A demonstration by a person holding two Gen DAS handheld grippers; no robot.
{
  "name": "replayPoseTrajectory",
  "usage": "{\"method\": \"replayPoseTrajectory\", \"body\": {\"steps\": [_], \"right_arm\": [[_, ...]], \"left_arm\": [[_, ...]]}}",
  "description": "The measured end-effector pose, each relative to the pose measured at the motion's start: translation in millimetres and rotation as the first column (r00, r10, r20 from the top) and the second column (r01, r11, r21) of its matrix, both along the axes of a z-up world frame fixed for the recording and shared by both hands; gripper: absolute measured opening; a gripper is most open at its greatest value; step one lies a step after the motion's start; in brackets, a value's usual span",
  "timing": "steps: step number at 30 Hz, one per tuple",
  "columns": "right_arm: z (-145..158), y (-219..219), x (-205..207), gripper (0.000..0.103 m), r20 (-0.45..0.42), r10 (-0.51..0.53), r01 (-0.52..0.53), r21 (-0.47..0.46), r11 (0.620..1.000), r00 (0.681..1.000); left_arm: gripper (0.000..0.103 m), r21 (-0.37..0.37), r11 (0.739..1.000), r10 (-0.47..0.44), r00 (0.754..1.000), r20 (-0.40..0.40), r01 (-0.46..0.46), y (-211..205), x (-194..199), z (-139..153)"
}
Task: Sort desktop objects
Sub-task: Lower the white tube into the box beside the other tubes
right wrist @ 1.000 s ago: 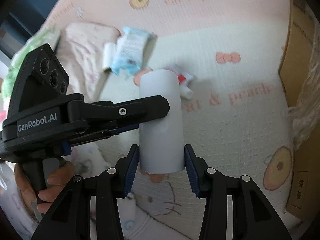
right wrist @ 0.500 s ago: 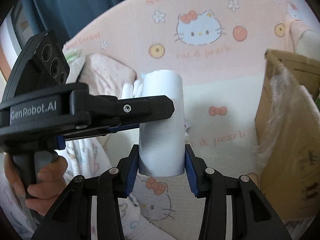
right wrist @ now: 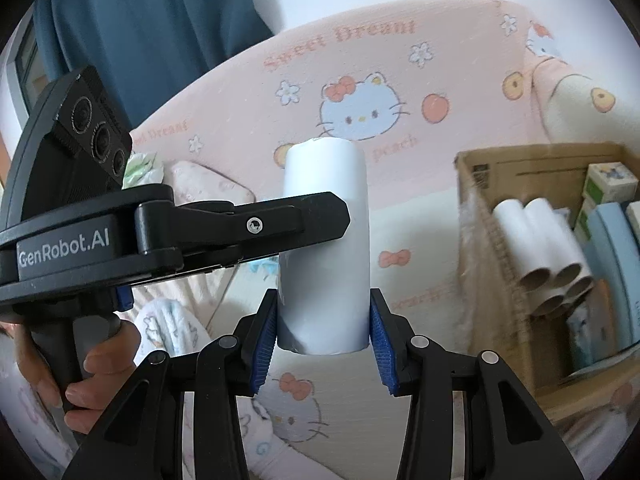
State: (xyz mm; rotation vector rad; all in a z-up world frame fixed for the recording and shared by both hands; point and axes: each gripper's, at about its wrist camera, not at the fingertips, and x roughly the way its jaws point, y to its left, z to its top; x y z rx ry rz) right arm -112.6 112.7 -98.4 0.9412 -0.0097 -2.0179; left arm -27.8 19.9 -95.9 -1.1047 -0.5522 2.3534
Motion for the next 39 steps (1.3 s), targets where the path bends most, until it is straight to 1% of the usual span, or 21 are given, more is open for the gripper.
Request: {"method": "replayPoseTrajectory", "body": {"steps": [2, 5, 8, 11, 19, 21, 23, 25, 26, 30, 34, 39], "right_arm": [[2.8, 6.2, -6.1, 0.041, -0.013, -0.010, 0.010, 0.012, 1.000, 1.000], [4.5, 14.8, -10.8, 0.041, -0.025, -0.042, 0.043, 0.030, 0.999, 0.999], [9.7, 35.9, -18.7, 0.041, -0.023, -0.082, 0.082, 0.024, 0.996, 0.996], [10.6, 52.5, -22.4, 0.041, -0.023, -0.111, 0.111, 0.041, 0.993, 0.994], [9.5, 83.5, -48.3, 0.041, -0.030, -0.162, 0.164, 0.071, 0.984, 0.986], [10.6, 90.2, -57.9, 0.041, -0.023, -0.173, 0.174, 0.079, 0.982, 0.985], [10.4, 95.3, -69.5, 0.041, -0.013, -0.179, 0.180, 0.081, 0.980, 0.984], [8.7, 98.7, -79.5, 0.041, 0.003, -0.183, 0.183, 0.079, 0.980, 0.983], [6.2, 101.0, -87.8, 0.041, 0.022, -0.186, 0.183, 0.088, 0.979, 0.982], [-2.5, 103.7, -108.5, 0.041, 0.059, -0.176, 0.168, 0.116, 0.979, 0.983], [-8.0, 106.2, -126.0, 0.041, 0.094, -0.176, 0.162, 0.140, 0.977, 0.980], [-11.7, 100.4, -143.1, 0.041, 0.090, -0.161, 0.142, 0.188, 0.972, 0.983]], "left_arm": [[0.047, -0.016, 1.000, -0.026, 1.000, 0.000, 0.026, 12.7, -5.9, 1.8], [0.047, -0.021, 0.998, -0.057, 0.998, 0.007, 0.057, 30.0, -12.6, 1.2], [0.047, -0.023, 0.996, -0.088, 0.996, -0.006, 0.088, 46.5, -11.3, 0.6], [0.047, -0.028, 0.992, -0.120, 0.993, -0.005, 0.120, 64.7, -14.2, -1.5], [0.047, -0.102, 0.975, -0.203, 0.979, -0.035, 0.198, 117.4, -32.4, 1.6], [0.047, -0.108, 0.972, -0.212, 0.977, -0.022, 0.209, 126.8, -41.5, 3.9], [0.047, -0.098, 0.972, -0.215, 0.977, -0.005, 0.213, 134.2, -51.7, 4.1], [0.047, -0.090, 0.970, -0.225, 0.974, 0.030, 0.226, 142.0, -65.7, 0.2], [0.047, -0.076, 0.973, -0.213, 0.975, 0.066, 0.218, 144.5, -73.4, -3.7], [0.047, -0.026, 0.982, -0.183, 0.973, 0.141, 0.188, 150.0, -92.3, -15.9], [0.047, -0.018, 0.984, -0.174, 0.969, 0.176, 0.180, 158.2, -105.2, -21.9], [0.047, -0.014, 0.986, -0.159, 0.962, 0.223, 0.166, 161.8, -123.0, -27.3]]}}
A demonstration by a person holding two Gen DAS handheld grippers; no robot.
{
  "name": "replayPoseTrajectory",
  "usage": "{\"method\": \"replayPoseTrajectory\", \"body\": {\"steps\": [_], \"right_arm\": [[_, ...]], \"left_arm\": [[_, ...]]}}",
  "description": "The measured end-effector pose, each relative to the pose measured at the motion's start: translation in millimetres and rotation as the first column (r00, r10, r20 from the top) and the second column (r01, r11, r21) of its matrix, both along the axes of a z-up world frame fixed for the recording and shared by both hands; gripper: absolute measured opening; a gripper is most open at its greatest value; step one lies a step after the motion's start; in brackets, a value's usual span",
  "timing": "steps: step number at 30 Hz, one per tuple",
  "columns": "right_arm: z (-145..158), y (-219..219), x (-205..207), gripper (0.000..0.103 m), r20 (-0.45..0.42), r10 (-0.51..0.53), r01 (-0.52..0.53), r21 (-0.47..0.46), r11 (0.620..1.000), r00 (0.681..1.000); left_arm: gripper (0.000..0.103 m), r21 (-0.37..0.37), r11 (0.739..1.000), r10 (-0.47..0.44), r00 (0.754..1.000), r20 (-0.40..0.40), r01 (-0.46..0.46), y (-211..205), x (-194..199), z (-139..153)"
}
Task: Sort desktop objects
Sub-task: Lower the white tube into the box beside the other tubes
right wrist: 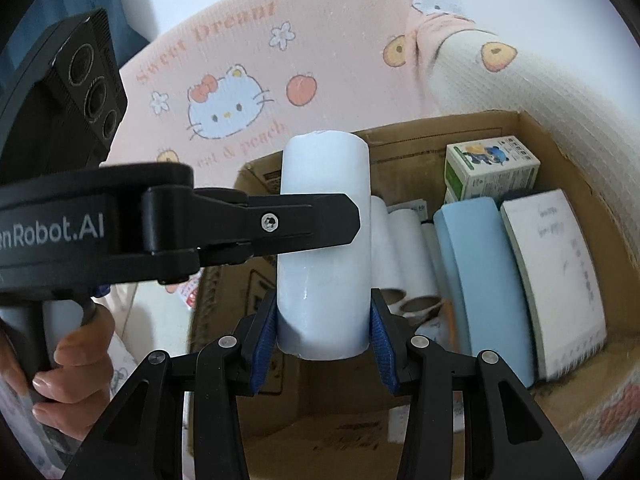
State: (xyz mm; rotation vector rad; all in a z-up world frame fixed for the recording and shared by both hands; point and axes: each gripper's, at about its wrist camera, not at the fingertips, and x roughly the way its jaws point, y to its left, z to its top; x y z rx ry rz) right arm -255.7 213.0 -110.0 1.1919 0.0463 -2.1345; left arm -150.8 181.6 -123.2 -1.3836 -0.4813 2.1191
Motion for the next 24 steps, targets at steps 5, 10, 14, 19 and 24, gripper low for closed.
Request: {"method": "replayPoseTrajectory", "body": {"steps": [5, 10, 14, 19, 24], "right_arm": [[-2.2, -7.6, -17.9, 0.041, 0.016, 0.026, -0.026, 0.042, 0.999, 1.000], [-5.8, -9.5, -38.4, 0.041, 0.026, 0.029, -0.031, 0.078, 0.996, 0.999], [-13.0, -8.0, -56.7, 0.041, 0.068, 0.012, -0.019, 0.095, 0.995, 0.998], [-19.8, -8.1, -64.4, 0.041, 0.072, 0.009, -0.020, 0.152, 0.988, 0.997], [-17.8, -3.3, -64.6, 0.041, 0.044, 0.007, -0.015, 0.168, 0.986, 0.999]], "left_arm": [[0.047, 0.027, 0.999, 0.015, 0.998, 0.059, -0.017, -1.4, -22.0, -9.6], [0.047, 0.020, 0.999, 0.029, 0.996, 0.088, -0.031, 4.5, -35.4, -22.2], [0.047, 0.017, 0.999, 0.032, 0.993, 0.116, -0.034, 9.3, -46.2, -33.0], [0.047, 0.044, 0.998, 0.044, 0.982, 0.186, -0.053, 12.5, -57.6, -49.4], [0.046, -0.007, 0.996, 0.094, 0.974, 0.208, -0.094, 14.9, -64.0, -61.8]]}}
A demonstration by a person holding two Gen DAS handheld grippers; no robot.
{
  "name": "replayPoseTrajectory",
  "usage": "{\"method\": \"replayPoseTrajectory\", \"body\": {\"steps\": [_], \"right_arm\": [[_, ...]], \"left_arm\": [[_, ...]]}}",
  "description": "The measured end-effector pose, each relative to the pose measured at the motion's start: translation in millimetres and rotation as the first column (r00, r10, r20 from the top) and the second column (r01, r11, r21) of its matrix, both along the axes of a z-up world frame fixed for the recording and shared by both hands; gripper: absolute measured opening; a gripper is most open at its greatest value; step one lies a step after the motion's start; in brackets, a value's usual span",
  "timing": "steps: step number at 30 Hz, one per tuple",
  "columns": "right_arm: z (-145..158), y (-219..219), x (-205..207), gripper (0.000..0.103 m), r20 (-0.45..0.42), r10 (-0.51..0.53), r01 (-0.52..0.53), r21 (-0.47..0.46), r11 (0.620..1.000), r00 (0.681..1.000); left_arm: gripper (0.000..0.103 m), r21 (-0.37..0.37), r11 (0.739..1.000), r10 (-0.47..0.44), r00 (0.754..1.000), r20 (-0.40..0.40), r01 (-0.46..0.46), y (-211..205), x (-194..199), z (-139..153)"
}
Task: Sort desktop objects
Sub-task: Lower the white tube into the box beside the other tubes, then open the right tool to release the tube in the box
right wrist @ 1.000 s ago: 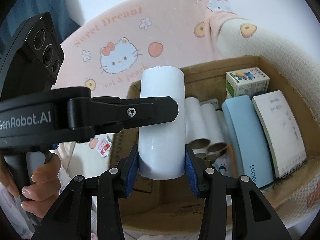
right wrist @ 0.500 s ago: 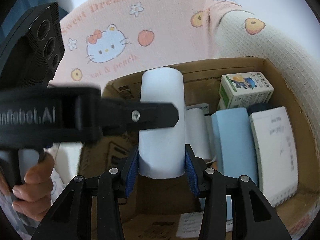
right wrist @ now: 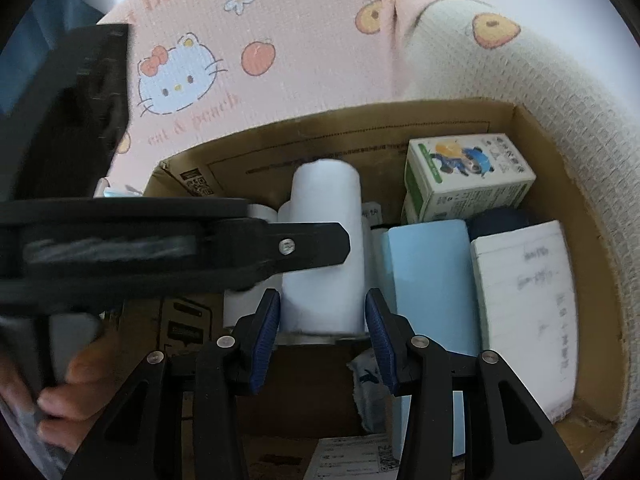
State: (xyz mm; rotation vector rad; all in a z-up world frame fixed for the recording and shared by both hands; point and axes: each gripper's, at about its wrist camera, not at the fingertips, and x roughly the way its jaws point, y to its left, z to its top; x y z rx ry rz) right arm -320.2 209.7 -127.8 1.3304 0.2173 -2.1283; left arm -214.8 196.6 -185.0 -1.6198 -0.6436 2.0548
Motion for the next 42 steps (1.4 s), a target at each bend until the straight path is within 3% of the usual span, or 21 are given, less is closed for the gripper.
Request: {"method": "replayPoseTrajectory", "body": {"steps": [10, 16, 22, 24, 26, 28, 30, 33, 42], "right_arm": [[7.1, 7.6, -2.3, 0.041, -0.044, 0.040, -0.038, 0.037, 0.999, 0.998], [2.0, 10.0, -7.8, 0.039, 0.010, 0.046, -0.045, -0.019, 0.999, 0.999], [8.9, 15.8, -6.5, 0.039, 0.008, 0.044, -0.044, -0.038, 0.998, 0.999], [11.7, 16.8, -11.3, 0.039, 0.030, 0.031, -0.029, -0.062, 0.998, 0.999], [11.3, 16.5, -14.0, 0.039, 0.038, 0.020, -0.018, -0.062, 0.998, 0.999], [9.4, 11.9, -14.4, 0.036, 0.040, 0.033, -0.030, -0.053, 0.998, 0.999], [5.9, 8.2, -15.8, 0.022, 0.043, 0.037, -0.036, -0.028, 0.999, 0.998], [4.1, 6.0, -16.4, 0.019, 0.021, 0.028, -0.028, -0.007, 1.000, 0.999], [3.0, 8.0, -47.8, 0.019, 0.088, -0.013, 0.018, -0.057, 0.998, 0.996]], "left_arm": [[0.043, -0.039, 0.999, 0.010, 1.000, -0.013, -0.010, 7.4, -6.5, 1.4], [0.043, -0.014, 0.999, 0.038, 0.999, 0.014, -0.038, 1.2, -5.2, 2.0], [0.042, 0.001, 0.999, 0.039, 0.999, 0.006, -0.039, -9.5, -0.7, 9.3], [0.036, -0.006, 1.000, 0.028, 1.000, 0.010, -0.028, -8.3, -0.4, 9.9], [0.019, -0.028, 1.000, 0.009, 1.000, 0.012, -0.009, -6.2, 1.5, 8.6], [0.013, -0.030, 0.999, -0.014, 1.000, 0.018, 0.015, -7.4, 5.5, 6.0], [0.012, -0.036, 0.999, -0.009, 1.000, 0.011, 0.009, -8.3, 7.3, 5.1], [0.012, -0.034, 0.999, 0.005, 1.000, 0.002, -0.005, -7.8, 7.1, 5.9], [0.012, 0.018, 0.999, 0.035, 0.999, -0.020, -0.034, -6.6, -7.3, 16.1]]}}
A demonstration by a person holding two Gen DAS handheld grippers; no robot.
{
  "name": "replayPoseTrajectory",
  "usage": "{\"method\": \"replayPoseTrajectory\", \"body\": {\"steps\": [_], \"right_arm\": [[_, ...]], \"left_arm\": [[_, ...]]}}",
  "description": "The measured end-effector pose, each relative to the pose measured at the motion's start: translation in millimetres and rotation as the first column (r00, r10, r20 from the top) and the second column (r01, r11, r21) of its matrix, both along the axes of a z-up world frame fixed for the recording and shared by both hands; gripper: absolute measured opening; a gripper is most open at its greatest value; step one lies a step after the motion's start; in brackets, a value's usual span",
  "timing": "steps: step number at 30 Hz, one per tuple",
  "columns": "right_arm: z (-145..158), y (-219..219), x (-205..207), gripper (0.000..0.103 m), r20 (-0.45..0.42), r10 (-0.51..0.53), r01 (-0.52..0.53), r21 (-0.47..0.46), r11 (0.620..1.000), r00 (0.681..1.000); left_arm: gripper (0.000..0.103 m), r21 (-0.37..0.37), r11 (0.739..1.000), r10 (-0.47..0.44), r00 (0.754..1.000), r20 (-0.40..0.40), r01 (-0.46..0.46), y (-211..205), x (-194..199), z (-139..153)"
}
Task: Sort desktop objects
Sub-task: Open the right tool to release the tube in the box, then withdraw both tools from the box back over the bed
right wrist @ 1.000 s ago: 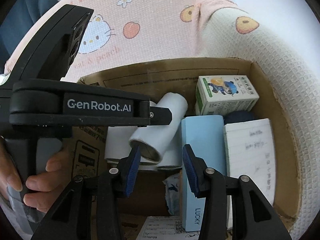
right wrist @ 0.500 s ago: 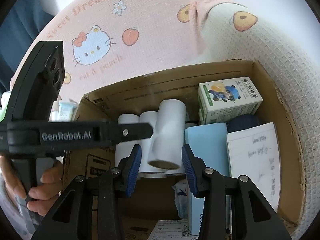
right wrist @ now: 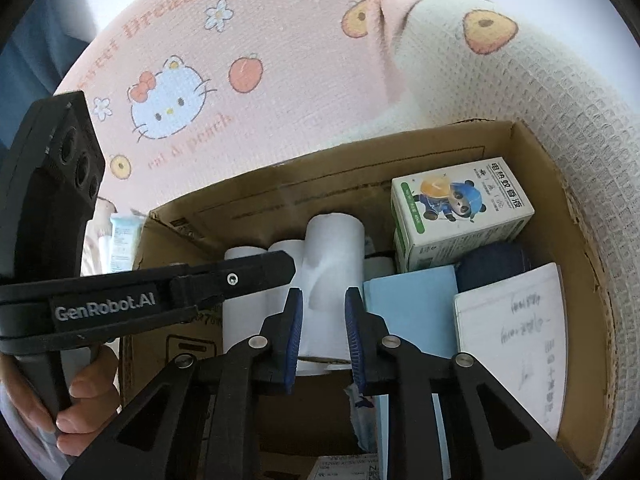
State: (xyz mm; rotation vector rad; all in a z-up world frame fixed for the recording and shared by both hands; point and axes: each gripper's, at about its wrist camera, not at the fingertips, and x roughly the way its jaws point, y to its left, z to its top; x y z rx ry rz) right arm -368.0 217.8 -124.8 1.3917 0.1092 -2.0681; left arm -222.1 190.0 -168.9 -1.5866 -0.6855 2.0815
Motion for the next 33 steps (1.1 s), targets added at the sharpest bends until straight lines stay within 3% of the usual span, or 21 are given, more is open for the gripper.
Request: {"method": "replayPoseTrajectory", "body": {"steps": [4, 11, 14, 18, 21, 24, 27, 30, 33], "right_arm": [[-7.5, -16.6, -3.6, 0.019, 0.026, 0.006, -0.007, 0.038, 0.999, 1.000], [-4.7, -7.4, 18.5, 0.019, 0.017, 0.031, -0.032, 0.073, 0.997, 0.999], [-5.7, -8.8, 17.3, 0.019, 0.027, 0.032, -0.034, 0.092, 0.995, 0.999], [-12.3, -16.8, 16.2, 0.019, 0.035, 0.034, -0.039, 0.154, 0.987, 0.999], [-10.1, -24.2, 23.2, 0.019, -0.017, 0.076, -0.071, 0.202, 0.977, 0.997], [-7.3, -27.9, 33.0, 0.019, -0.051, 0.110, -0.096, 0.225, 0.970, 0.993], [0.0, -25.7, 41.2, 0.019, -0.071, 0.126, -0.110, 0.204, 0.973, 0.989], [12.2, -20.5, 47.1, 0.019, -0.082, 0.130, -0.115, 0.169, 0.979, 0.988], [21.9, -17.0, 47.4, 0.019, -0.084, 0.116, -0.103, 0.143, 0.984, 0.990]], "left_arm": [[0.012, -0.017, 0.999, -0.032, 0.999, 0.013, 0.033, 12.5, -2.7, -6.5], [0.012, -0.074, 0.996, -0.058, 0.998, 0.005, 0.058, 26.3, -3.4, -16.6], [0.012, -0.132, 0.990, -0.046, 0.998, 0.037, 0.050, 28.9, -7.7, -23.4], [0.011, -0.088, 0.996, -0.014, 0.997, 0.081, 0.021, 22.7, -9.3, -36.4], [0.011, -0.043, 0.999, -0.015, 0.998, 0.057, 0.017, 21.3, -7.0, -31.6], [0.011, -0.121, 0.992, -0.030, 1.000, 0.005, 0.031, 23.3, -2.0, -18.4], [0.013, -0.137, 0.989, -0.054, 0.998, -0.022, 0.050, 19.8, 4.1, -9.3], [0.013, -0.097, 0.995, -0.031, 0.999, -0.016, 0.029, 6.5, 10.9, -3.6], [0.013, -0.071, 0.997, 0.005, 0.997, -0.071, -0.010, -6.1, 18.7, 10.0]]}}
